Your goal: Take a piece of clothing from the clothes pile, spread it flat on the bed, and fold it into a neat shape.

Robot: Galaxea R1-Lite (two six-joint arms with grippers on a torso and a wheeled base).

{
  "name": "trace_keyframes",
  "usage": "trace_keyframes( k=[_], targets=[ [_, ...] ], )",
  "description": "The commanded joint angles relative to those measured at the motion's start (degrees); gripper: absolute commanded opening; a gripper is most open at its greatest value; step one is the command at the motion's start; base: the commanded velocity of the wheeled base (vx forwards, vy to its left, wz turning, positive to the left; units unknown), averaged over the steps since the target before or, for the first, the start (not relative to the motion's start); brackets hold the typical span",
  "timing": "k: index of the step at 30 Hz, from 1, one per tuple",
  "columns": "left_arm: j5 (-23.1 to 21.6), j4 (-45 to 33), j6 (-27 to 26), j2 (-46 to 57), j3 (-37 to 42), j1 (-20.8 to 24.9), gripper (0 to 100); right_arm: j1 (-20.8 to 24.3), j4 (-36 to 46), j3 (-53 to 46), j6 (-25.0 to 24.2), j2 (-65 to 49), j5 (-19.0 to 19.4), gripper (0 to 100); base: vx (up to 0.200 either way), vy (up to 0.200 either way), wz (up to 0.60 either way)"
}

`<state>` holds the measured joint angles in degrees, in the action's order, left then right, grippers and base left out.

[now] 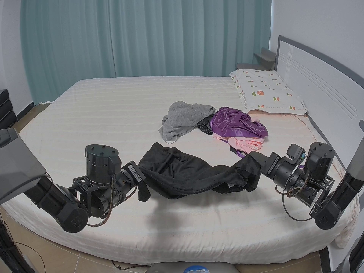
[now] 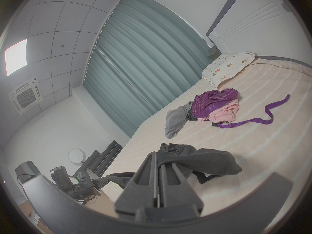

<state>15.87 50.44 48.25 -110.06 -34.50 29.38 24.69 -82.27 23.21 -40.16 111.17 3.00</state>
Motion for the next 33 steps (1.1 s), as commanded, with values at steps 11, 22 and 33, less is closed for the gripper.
trace_keyframes(
  k=[11, 22, 33],
  targets=[
    [-0.8, 0.5, 2.3, 0.3, -0.7, -0.3, 0, 0.1, 0.0, -0.2, 0.0, 0.1, 0.3, 0, 0.000, 0.000, 0.00],
    [-2.5, 0.3, 4.0, 1.1, -1.0, -0.7, 0, 0.0, -0.2, 0.0, -0.1, -0.5, -0.1, 0, 0.000, 0.182, 0.00],
    [-2.4, 0.1, 3.8, 2.1, -1.0, -0.7, 0, -0.2, -0.3, 0.4, 0.0, -0.8, -0.8, 0, 0.000, 0.200, 0.00]
  ],
)
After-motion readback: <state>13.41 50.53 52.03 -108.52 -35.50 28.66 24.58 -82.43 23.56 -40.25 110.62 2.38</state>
